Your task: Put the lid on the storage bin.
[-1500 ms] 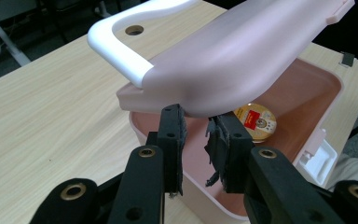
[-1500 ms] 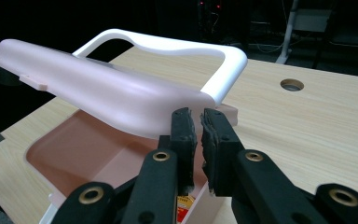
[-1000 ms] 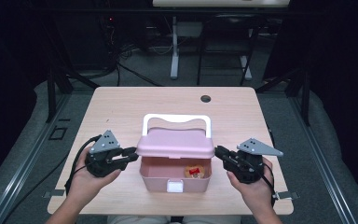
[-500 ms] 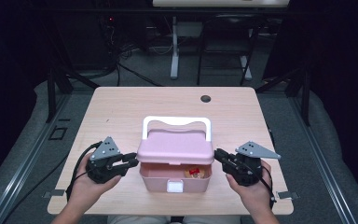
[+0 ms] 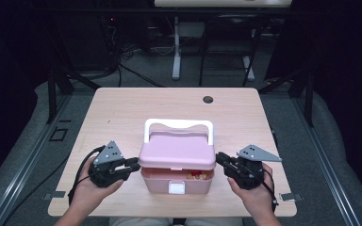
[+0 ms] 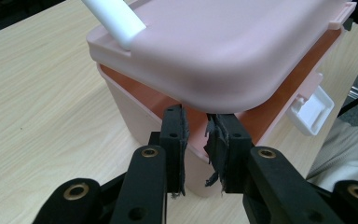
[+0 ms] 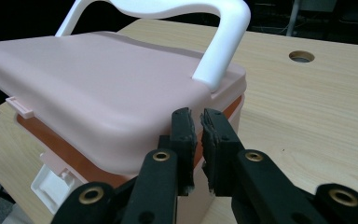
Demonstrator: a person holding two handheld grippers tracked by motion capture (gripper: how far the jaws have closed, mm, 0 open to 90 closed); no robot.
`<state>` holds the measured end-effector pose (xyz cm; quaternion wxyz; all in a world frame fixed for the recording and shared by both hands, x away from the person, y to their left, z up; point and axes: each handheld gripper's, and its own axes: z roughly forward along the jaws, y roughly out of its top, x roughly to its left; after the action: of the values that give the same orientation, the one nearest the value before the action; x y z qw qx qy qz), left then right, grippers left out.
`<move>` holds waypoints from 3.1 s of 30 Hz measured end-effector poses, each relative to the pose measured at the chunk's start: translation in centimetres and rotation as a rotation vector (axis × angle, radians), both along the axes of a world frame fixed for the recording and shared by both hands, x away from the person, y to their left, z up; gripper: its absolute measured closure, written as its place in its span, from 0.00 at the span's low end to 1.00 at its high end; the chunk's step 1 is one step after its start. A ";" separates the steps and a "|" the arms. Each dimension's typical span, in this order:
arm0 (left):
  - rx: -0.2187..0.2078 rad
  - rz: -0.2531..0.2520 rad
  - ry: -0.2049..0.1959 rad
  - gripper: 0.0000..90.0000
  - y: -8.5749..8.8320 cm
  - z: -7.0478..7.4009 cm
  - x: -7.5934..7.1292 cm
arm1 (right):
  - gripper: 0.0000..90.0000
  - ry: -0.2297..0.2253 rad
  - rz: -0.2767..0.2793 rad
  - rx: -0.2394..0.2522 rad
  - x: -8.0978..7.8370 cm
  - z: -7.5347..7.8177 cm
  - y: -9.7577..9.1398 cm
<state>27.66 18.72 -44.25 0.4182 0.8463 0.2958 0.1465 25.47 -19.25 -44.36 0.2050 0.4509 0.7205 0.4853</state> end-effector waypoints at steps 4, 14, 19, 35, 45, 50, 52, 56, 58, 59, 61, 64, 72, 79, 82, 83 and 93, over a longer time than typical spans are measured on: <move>0.005 0.000 0.001 0.84 -0.1 -0.2 -0.1 | 0.92 0.000 0.002 -0.003 0.0 -0.2 0.0; 0.011 -0.004 0.020 0.84 0.0 -1.0 -0.2 | 0.91 0.003 0.005 -0.016 0.0 -0.5 0.2; 0.011 -0.003 0.025 0.84 0.0 -1.2 -0.2 | 0.91 0.004 0.000 -0.020 0.1 -0.7 0.1; 0.028 0.002 0.044 0.84 0.2 -2.3 -0.4 | 0.91 0.022 -0.005 -0.033 0.3 -1.4 0.1; 0.041 0.008 0.052 0.84 0.5 -2.7 -0.5 | 0.91 0.022 -0.005 -0.029 0.3 -1.5 0.1; 0.024 0.018 0.059 0.84 0.8 -2.8 -0.4 | 0.91 0.023 -0.005 -0.029 0.4 -1.5 0.1; 0.024 0.020 0.058 0.85 0.9 -2.6 -0.4 | 0.91 0.022 -0.005 -0.028 0.4 -1.5 0.1; 0.013 0.019 0.051 0.84 0.9 -2.5 -0.4 | 0.91 0.025 -0.007 -0.026 0.5 -1.6 0.2; 0.014 0.020 0.051 0.84 0.9 -2.4 -0.4 | 0.91 0.027 -0.007 -0.027 0.5 -1.6 0.2; 0.014 0.020 0.051 0.84 0.9 -2.4 -0.4 | 0.91 0.027 -0.007 -0.028 0.5 -1.6 0.2; 0.009 0.028 0.052 0.82 1.1 -2.4 -0.3 | 0.91 0.029 -0.005 -0.031 0.5 -1.5 0.1; -0.007 0.040 0.058 0.80 1.4 -2.4 -0.1 | 0.91 0.029 -0.008 -0.028 0.7 -1.6 0.1; -0.020 0.071 0.050 0.73 1.9 -2.1 0.9 | 0.91 0.031 -0.017 -0.020 0.7 -1.5 -0.4; -0.028 0.114 0.052 0.67 2.3 -2.0 2.3 | 0.90 0.035 -0.021 -0.019 0.9 -1.5 -0.8; -0.033 0.131 0.050 0.64 2.2 -1.9 3.0 | 0.90 0.036 -0.027 -0.012 1.0 -1.5 -1.0; -0.031 0.134 0.052 0.63 2.2 -1.8 3.2 | 0.90 0.036 -0.029 -0.011 1.1 -1.4 -1.1; -0.059 0.167 0.038 0.62 2.5 -1.8 4.8 | 0.89 0.046 -0.060 -0.014 1.8 -1.6 -2.3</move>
<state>32.45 21.21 -46.03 0.4234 0.8086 0.3776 0.1559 27.27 -21.53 -46.01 0.2060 0.4820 0.7146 0.4633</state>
